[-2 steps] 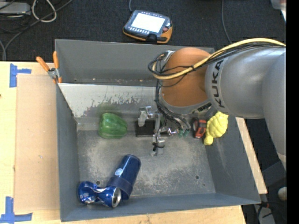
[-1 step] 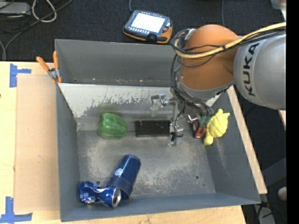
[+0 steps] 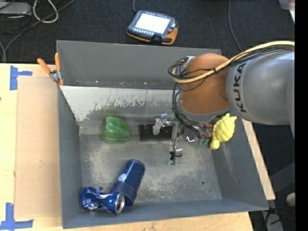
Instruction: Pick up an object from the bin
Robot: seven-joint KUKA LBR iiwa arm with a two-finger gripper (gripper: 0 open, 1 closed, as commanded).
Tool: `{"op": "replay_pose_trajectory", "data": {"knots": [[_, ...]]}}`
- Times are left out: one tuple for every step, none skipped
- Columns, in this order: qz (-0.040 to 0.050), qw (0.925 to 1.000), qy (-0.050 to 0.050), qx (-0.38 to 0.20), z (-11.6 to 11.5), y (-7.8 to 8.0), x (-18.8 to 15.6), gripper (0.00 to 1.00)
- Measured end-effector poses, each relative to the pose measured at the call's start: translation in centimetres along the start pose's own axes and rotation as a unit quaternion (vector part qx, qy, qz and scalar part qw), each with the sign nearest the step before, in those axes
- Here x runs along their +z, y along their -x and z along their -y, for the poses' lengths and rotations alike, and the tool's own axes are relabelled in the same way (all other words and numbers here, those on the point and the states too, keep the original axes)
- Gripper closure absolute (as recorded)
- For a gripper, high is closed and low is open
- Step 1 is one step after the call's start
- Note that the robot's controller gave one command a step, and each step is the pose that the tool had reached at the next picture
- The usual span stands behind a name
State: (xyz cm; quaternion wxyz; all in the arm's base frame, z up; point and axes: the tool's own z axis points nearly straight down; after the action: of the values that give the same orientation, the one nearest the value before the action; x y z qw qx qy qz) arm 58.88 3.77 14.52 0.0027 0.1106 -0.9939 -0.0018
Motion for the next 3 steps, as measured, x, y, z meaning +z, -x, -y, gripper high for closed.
{"op": "replay_pose_trajectory", "data": {"knots": [[0.0044, 0.9987, -0.001, -0.051, 0.8, -0.7, -3.4, 0.00], [0.0001, 0.9999, 0.000, -0.016, 4.4, -5.4, 5.1, 0.00], [0.0066, 0.9995, 0.000, -0.032, -3.6, -3.3, 2.7, 0.00]]}}
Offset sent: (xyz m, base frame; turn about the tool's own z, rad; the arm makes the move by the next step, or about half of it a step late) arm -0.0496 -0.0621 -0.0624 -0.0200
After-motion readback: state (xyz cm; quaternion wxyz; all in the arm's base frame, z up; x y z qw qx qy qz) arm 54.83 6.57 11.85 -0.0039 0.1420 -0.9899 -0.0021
